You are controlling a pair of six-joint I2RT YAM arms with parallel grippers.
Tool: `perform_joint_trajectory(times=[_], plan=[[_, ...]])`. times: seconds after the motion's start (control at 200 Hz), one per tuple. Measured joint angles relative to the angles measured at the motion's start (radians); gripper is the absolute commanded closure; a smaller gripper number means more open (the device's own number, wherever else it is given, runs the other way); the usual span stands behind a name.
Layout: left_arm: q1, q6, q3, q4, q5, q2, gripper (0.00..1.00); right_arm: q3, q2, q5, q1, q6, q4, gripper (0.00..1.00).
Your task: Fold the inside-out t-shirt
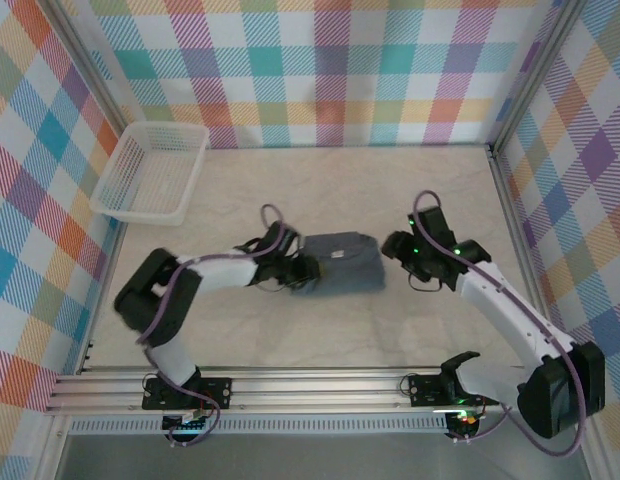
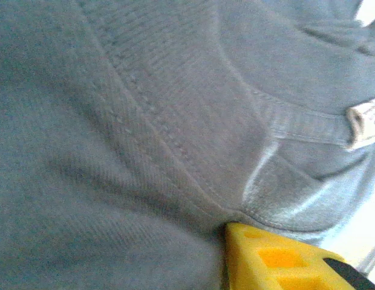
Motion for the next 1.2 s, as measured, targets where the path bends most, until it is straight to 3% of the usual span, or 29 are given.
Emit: perform_joint_trajectory(times=[0.295, 0.37, 0.475, 0.57, 0.73, 0.86, 0.93, 1.2], plan=[[-0.161, -0.109, 0.771, 0.115, 0.029, 0.584, 0.48, -0.069, -0.097, -0.076, -0.201, 0.086, -0.111, 0.29], [-0.184, -0.107, 0.865, 0.105, 0.014, 0.631, 0.34, -0.069, -0.089, -0.106, -0.289, 0.086, -0.102, 0.28], [-0.194, -0.095, 0.851, 0.102, -0.005, 0.605, 0.20, -0.069, -0.031, -0.165, -0.381, 0.085, -0.058, 0.28], [-0.179, -0.063, 0.678, 0.123, -0.034, 0.479, 0.17, -0.069, 0.082, -0.228, -0.410, 0.085, 0.021, 0.28], [-0.104, 0.047, 0.309, 0.094, -0.142, 0.071, 0.17, -0.039, 0.359, -0.293, -0.412, 0.089, 0.179, 0.38], [-0.068, 0.132, 0.161, 0.064, -0.244, -0.248, 0.17, 0.060, 0.553, -0.282, -0.412, 0.087, 0.243, 0.52], [-0.076, 0.156, 0.093, 0.056, -0.282, -0.382, 0.17, 0.133, 0.623, -0.265, -0.412, 0.087, 0.249, 0.54], [-0.076, 0.167, -0.145, -0.093, -0.428, -0.600, 0.17, 0.587, 0.939, -0.182, -0.462, -0.017, 0.198, 0.55]])
